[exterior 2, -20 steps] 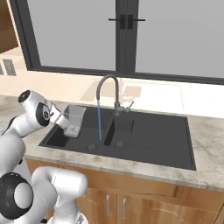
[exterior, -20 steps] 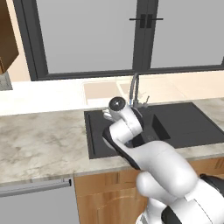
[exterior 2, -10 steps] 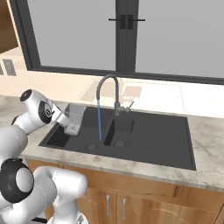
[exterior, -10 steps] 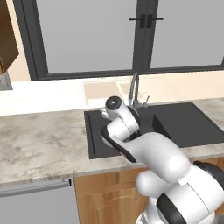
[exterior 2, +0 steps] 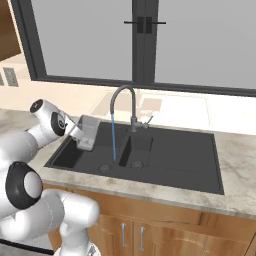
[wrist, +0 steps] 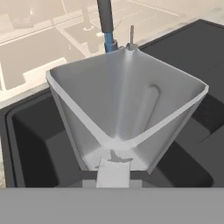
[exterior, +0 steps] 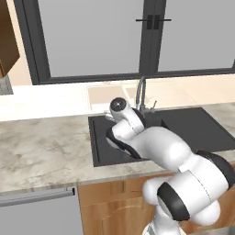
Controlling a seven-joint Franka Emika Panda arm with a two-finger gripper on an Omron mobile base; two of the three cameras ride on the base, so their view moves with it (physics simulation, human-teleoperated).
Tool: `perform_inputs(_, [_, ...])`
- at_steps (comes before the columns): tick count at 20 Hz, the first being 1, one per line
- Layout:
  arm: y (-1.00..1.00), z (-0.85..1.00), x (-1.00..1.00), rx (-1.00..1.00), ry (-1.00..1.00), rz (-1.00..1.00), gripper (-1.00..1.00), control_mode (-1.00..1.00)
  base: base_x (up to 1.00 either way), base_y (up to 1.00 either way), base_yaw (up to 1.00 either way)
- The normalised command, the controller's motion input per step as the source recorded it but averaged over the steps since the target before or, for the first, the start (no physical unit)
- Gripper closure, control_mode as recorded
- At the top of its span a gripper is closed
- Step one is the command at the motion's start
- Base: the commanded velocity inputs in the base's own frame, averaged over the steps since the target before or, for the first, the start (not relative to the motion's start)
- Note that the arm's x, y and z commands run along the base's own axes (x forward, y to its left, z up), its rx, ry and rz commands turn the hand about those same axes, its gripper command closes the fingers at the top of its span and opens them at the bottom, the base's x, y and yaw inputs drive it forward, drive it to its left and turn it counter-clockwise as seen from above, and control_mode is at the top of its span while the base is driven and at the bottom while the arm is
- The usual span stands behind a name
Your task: Turn on the sink faucet and place the jug under the water for a few seconds to fill it up.
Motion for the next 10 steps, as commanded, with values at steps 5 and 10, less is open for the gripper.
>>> perform_inputs(5, [0.00,-0.09,0.42,0.00,0.00,0.00,1.00,-1.00,0.00,0.00,0.00])
perform_inputs(10, [0.00,-0.12,0.40,0.00,0.00,0.00,1.00,-1.00,0.00,0.00,0.00])
